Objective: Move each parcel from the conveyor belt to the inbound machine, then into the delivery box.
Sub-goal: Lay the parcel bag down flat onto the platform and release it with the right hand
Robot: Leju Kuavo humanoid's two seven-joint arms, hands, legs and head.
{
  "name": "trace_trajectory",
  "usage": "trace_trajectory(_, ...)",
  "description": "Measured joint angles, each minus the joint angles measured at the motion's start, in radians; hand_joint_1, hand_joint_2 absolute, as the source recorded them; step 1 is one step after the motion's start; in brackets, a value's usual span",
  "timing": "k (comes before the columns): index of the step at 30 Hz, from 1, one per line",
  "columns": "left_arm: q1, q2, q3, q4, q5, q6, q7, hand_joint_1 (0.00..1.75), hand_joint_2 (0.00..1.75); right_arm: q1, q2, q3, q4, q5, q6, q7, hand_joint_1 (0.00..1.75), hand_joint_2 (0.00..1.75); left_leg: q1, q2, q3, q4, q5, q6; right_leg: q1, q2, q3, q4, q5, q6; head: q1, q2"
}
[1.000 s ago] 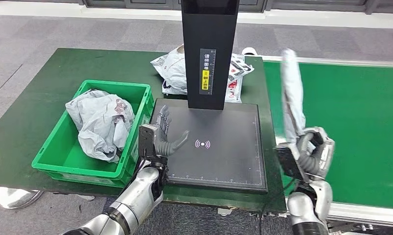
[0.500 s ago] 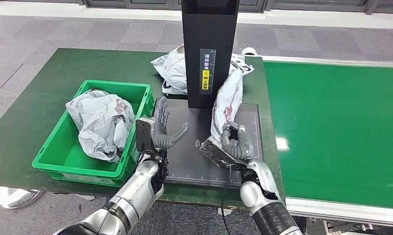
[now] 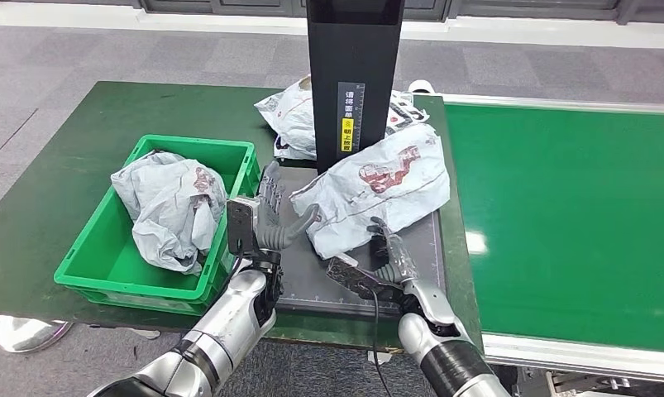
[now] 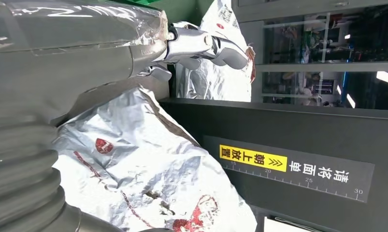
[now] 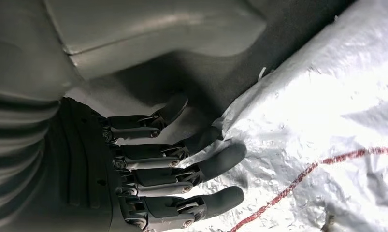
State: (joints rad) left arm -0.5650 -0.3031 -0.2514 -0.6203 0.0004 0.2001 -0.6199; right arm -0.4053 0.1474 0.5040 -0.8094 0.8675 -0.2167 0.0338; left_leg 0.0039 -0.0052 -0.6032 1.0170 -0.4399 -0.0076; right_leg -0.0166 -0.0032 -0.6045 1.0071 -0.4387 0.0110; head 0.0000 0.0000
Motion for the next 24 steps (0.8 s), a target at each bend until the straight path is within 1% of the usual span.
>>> trace_trajectory(1,0.0,0.0,0.0,0.0,0.0,0.0,0.0,0.0,1.75,-0.001,0.0,0.001,0.003,0.001,0.0,0.0,0.01,1.75,0.0,0.0,0.0,0.0,0.0,0.0,0.0,0.0,0.0,0.0,0.0,0.0,0.0,0.0)
trace_trajectory(7,0.0,0.004,0.0,-0.005,0.028,0.025,-0.014,0.0,1.75,-0.014,-0.001,0.007,0.022,0.031,0.039,0.029,0.0,1.75,0.0,0.0,0.0,0.0,0.0,0.0,0.0,0.0,0.0,0.0,0.0,0.0,0.0,0.0)
trace_trajectory(9,0.0,0.008,0.0,-0.011,0.04,0.045,-0.027,0.0,1.75,-0.019,-0.003,0.01,0.029,0.025,0.03,0.015,0.0,1.75,0.0,0.0,0.0,0.0,0.0,0.0,0.0,0.0,0.0,0.0,0.0,0.0,0.0,0.0)
trace_trajectory(12,0.005,0.016,0.0,-0.03,0.051,0.087,-0.05,0.0,1.75,-0.017,-0.009,0.01,0.026,-0.008,-0.008,-0.031,0.0,1.75,0.0,0.0,0.001,0.0,0.0,0.0,0.0,0.0,0.0,0.0,0.0,-0.001,0.0,0.0)
trace_trajectory(14,0.015,0.021,0.0,-0.051,0.047,0.114,-0.054,0.0,1.75,-0.006,-0.018,0.007,0.003,-0.042,-0.067,-0.088,0.0,1.75,0.0,0.0,0.0,0.0,0.0,0.0,0.0,0.0,0.0,0.0,0.0,-0.001,0.0,0.0)
trace_trajectory(15,0.023,0.023,0.0,-0.063,0.037,0.131,-0.054,0.0,1.75,0.003,-0.022,0.0,-0.02,-0.071,-0.111,-0.135,0.0,1.75,0.0,0.0,0.0,0.0,0.0,0.0,0.0,0.0,0.0,0.0,0.0,-0.001,0.0,0.0)
trace_trajectory(17,0.038,0.025,-0.002,-0.089,-0.001,0.178,-0.055,0.0,1.75,0.021,-0.027,-0.028,-0.075,-0.156,-0.207,-0.257,0.0,1.75,0.0,0.0,0.0,0.0,0.0,0.0,0.0,0.0,-0.001,0.0,0.0,-0.001,0.0,0.0)
trace_trajectory(18,0.042,0.025,-0.006,-0.1,-0.025,0.202,-0.055,0.0,1.75,0.026,-0.027,-0.047,-0.1,-0.2,-0.243,-0.314,0.0,1.75,0.0,0.0,0.0,0.0,0.0,0.0,0.0,0.0,-0.001,0.0,0.0,-0.001,0.0,0.0)
trace_trajectory(20,0.042,0.022,-0.023,-0.112,-0.077,0.238,-0.052,0.0,1.75,0.033,-0.028,-0.086,-0.14,-0.278,-0.293,-0.401,0.0,1.75,0.0,0.0,0.0,0.0,0.0,0.0,0.0,0.0,-0.001,0.0,0.0,-0.001,0.0,0.0)
trace_trajectory(22,0.031,0.015,-0.055,-0.099,-0.15,0.254,-0.024,0.0,1.75,0.038,-0.028,-0.121,-0.167,-0.35,-0.335,-0.474,0.0,1.75,0.0,0.0,0.0,0.0,0.0,0.0,0.0,0.0,-0.001,0.0,0.0,0.0,0.0,0.0)
trace_trajectory(24,0.012,0.008,-0.101,-0.057,-0.242,0.263,0.033,0.0,1.75,0.041,-0.028,-0.151,-0.183,-0.418,-0.365,-0.54,0.0,1.75,0.0,0.0,0.0,0.0,0.0,0.0,0.0,0.0,-0.001,0.0,0.001,0.0,0.0,0.0)
